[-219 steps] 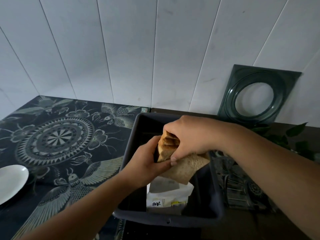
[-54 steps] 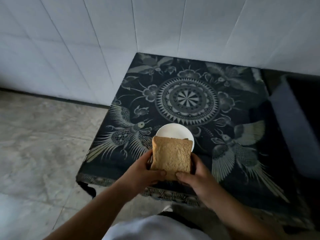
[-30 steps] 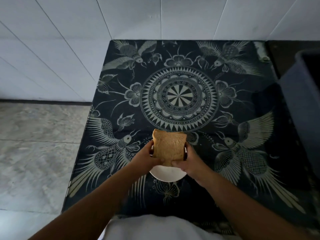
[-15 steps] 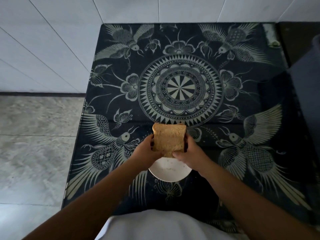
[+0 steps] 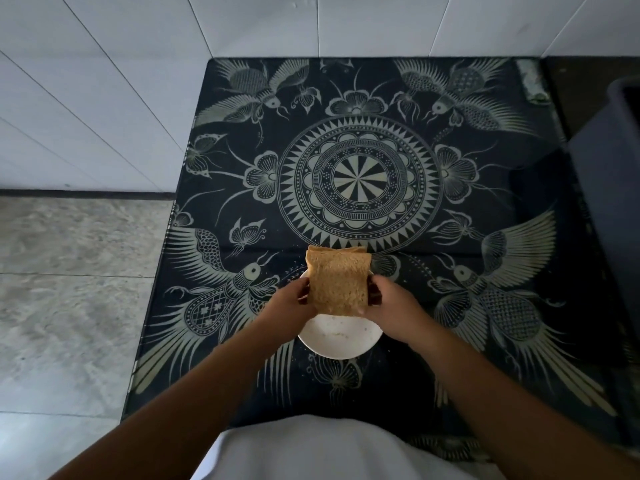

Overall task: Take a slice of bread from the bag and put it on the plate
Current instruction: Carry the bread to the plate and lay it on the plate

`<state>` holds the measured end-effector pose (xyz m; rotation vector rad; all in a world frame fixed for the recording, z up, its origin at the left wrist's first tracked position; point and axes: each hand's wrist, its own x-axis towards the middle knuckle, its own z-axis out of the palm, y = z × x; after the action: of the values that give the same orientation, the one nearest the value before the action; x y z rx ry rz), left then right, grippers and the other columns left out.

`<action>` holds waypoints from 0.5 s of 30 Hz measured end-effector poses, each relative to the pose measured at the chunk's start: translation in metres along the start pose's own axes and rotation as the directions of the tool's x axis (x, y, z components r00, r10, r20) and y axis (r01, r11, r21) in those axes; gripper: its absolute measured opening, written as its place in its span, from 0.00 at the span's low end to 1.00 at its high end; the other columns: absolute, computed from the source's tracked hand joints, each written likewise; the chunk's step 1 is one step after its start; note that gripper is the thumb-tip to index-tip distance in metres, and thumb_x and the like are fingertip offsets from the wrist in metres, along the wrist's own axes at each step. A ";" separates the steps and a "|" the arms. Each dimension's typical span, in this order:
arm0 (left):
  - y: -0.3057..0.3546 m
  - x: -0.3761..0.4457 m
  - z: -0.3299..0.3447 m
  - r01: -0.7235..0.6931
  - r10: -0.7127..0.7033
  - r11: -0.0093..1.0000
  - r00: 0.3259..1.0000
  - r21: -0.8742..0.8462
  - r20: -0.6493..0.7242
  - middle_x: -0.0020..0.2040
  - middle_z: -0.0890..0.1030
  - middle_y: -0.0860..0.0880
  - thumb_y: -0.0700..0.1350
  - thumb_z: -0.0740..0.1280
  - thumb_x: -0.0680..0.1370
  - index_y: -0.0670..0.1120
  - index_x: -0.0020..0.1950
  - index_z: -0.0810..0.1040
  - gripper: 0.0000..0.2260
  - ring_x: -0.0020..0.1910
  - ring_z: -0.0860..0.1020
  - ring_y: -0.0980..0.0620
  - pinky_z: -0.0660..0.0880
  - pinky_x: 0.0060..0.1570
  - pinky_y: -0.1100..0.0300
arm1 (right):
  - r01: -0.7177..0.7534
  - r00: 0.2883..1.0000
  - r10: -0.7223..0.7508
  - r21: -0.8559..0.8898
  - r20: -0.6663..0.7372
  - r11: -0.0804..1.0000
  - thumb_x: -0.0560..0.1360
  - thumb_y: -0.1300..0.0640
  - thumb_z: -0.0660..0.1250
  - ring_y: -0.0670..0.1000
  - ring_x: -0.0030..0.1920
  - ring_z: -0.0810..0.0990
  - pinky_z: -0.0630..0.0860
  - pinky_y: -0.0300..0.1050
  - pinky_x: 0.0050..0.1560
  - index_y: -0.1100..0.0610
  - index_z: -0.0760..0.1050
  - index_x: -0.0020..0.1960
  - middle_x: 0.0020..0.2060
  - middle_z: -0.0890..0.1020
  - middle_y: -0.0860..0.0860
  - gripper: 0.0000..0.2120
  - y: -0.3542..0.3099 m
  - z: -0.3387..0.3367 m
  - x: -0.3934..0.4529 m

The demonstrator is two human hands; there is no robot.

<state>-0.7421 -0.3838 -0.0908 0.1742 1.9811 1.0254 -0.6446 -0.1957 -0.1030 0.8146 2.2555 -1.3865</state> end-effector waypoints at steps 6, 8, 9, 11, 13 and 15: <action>0.003 -0.004 0.006 0.001 -0.001 1.000 1.000 0.022 -0.012 0.60 0.81 0.48 0.42 0.68 0.77 0.48 0.70 0.71 0.21 0.58 0.78 0.47 0.73 0.60 0.46 | -0.015 0.999 0.018 0.075 -0.040 0.997 0.74 0.55 0.72 0.54 0.63 0.75 0.74 0.51 0.59 0.50 0.65 0.73 0.66 0.75 0.52 0.30 -0.001 0.011 -0.002; 0.002 -0.005 0.009 -0.014 0.015 1.000 0.999 0.020 -0.052 0.59 0.80 0.51 0.43 0.68 0.77 0.49 0.70 0.70 0.21 0.55 0.77 0.51 0.73 0.51 0.55 | -0.032 0.997 0.037 0.086 -0.065 0.996 0.74 0.55 0.72 0.55 0.66 0.73 0.73 0.57 0.64 0.50 0.65 0.74 0.67 0.73 0.53 0.31 -0.002 0.014 -0.003; 0.002 -0.006 0.010 -0.023 0.024 1.000 0.997 0.014 -0.069 0.56 0.80 0.54 0.43 0.68 0.77 0.50 0.69 0.71 0.20 0.53 0.77 0.54 0.71 0.46 0.59 | -0.032 0.996 0.040 0.093 -0.083 0.995 0.74 0.55 0.72 0.56 0.65 0.73 0.73 0.58 0.64 0.50 0.65 0.74 0.67 0.73 0.53 0.31 -0.002 0.017 -0.003; 0.004 -0.008 0.011 -0.032 0.033 0.999 0.996 0.006 -0.087 0.51 0.79 0.58 0.44 0.68 0.77 0.51 0.66 0.74 0.18 0.50 0.76 0.60 0.68 0.42 0.62 | -0.023 0.991 0.038 0.116 -0.125 0.993 0.74 0.55 0.72 0.55 0.64 0.73 0.74 0.53 0.59 0.50 0.66 0.74 0.67 0.72 0.53 0.31 -0.003 0.021 -0.004; 0.006 -0.009 0.011 -0.037 0.038 0.999 0.994 0.012 -0.101 0.48 0.79 0.60 0.45 0.68 0.76 0.51 0.64 0.75 0.16 0.49 0.76 0.61 0.68 0.40 0.64 | -0.021 0.988 0.043 0.148 -0.148 0.989 0.74 0.55 0.72 0.54 0.62 0.73 0.73 0.50 0.55 0.51 0.66 0.74 0.66 0.71 0.53 0.31 -0.005 0.023 -0.005; 0.007 -0.011 0.012 -0.044 0.048 0.998 0.992 0.034 -0.114 0.47 0.80 0.60 0.45 0.69 0.76 0.51 0.62 0.76 0.15 0.47 0.77 0.60 0.68 0.38 0.65 | -0.028 0.987 0.054 0.169 -0.151 0.985 0.73 0.55 0.72 0.54 0.62 0.74 0.74 0.52 0.57 0.51 0.66 0.74 0.65 0.72 0.54 0.31 -0.006 0.024 -0.005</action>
<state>-0.7285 -0.3771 -0.0821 0.1823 2.1063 1.0553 -0.6442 -0.2210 -0.1068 1.0518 2.2435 -1.5568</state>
